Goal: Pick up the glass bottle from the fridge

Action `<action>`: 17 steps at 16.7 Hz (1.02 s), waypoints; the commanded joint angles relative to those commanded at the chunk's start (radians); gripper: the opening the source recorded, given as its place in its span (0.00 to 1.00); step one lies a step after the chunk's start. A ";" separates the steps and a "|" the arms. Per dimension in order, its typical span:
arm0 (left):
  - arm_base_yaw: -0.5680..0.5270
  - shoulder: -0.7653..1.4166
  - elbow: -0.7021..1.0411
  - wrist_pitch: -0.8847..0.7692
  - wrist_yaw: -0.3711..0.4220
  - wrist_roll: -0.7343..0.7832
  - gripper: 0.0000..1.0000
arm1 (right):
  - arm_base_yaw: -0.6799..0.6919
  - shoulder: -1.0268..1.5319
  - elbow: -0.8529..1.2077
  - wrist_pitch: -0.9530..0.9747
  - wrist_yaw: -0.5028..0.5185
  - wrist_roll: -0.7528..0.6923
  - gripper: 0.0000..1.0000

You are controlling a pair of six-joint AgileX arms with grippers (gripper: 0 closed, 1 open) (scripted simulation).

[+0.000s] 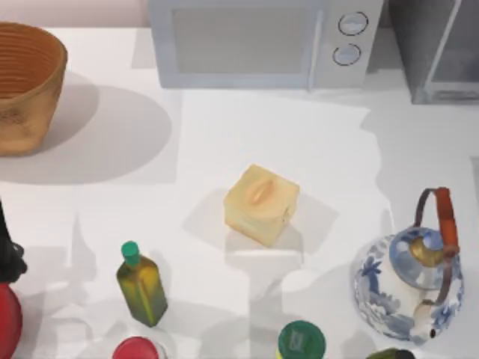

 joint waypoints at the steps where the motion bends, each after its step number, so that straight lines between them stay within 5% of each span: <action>1: 0.000 0.000 0.000 0.000 0.000 0.000 1.00 | 0.000 0.000 0.000 0.000 0.000 0.000 0.55; 8: 0.000 0.000 0.000 0.000 0.000 0.000 1.00 | 0.000 0.000 0.000 0.000 0.000 0.000 0.02; 17: 0.000 0.000 0.000 0.000 0.000 0.000 1.00 | -0.003 -0.002 -0.001 0.000 0.000 0.001 0.00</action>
